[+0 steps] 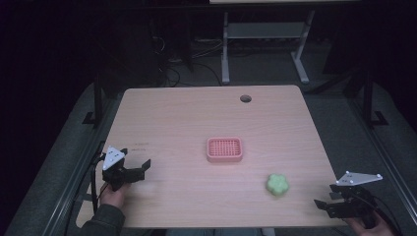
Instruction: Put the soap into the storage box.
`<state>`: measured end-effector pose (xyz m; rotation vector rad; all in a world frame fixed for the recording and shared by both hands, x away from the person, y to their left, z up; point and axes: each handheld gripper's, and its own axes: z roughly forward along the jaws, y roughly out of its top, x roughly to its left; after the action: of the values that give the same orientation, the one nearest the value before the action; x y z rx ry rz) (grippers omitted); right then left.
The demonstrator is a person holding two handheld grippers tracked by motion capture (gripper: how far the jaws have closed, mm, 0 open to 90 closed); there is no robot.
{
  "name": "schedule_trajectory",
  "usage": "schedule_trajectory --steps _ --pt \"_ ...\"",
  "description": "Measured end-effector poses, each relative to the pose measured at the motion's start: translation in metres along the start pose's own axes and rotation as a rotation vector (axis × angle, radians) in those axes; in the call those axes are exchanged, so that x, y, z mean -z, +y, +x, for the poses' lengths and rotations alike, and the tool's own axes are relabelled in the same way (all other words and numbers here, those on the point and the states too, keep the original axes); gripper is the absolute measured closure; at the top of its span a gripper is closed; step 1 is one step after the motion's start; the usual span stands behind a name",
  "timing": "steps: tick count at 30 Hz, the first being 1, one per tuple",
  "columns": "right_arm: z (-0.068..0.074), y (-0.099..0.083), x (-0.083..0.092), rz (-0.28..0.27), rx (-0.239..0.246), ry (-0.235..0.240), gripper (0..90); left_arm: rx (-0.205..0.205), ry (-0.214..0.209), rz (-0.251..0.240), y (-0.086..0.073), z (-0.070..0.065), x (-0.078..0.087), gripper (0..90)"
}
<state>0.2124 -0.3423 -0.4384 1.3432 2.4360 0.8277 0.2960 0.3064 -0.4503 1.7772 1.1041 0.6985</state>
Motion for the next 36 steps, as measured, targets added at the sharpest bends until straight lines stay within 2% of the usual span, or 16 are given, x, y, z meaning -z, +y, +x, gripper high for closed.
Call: schedule_trajectory --steps 5,8,10,16,28,36 --pt "0.001 0.002 -0.001 -0.001 0.011 0.000 17.9 -0.010 0.002 -0.003 0.000 0.000 0.001 0.0" --pt "0.004 0.004 -0.001 0.003 0.007 0.006 17.7 -0.001 -0.001 -0.004 0.000 0.000 0.000 0.0" --pt "0.007 0.008 -0.003 0.007 0.031 0.001 17.8 -0.002 -0.001 -0.005 0.001 0.000 0.000 0.0" --pt "0.014 0.018 -0.005 0.011 0.059 0.007 17.7 -0.009 -0.002 -0.005 0.001 0.000 0.001 0.0" --pt "0.020 0.031 -0.009 0.053 0.078 0.020 16.6 -0.010 -0.008 -0.008 0.002 -0.002 0.000 0.0" --pt "0.026 0.044 -0.011 0.057 0.123 0.026 16.4 -0.012 -0.009 -0.009 0.002 -0.002 0.001 0.0"
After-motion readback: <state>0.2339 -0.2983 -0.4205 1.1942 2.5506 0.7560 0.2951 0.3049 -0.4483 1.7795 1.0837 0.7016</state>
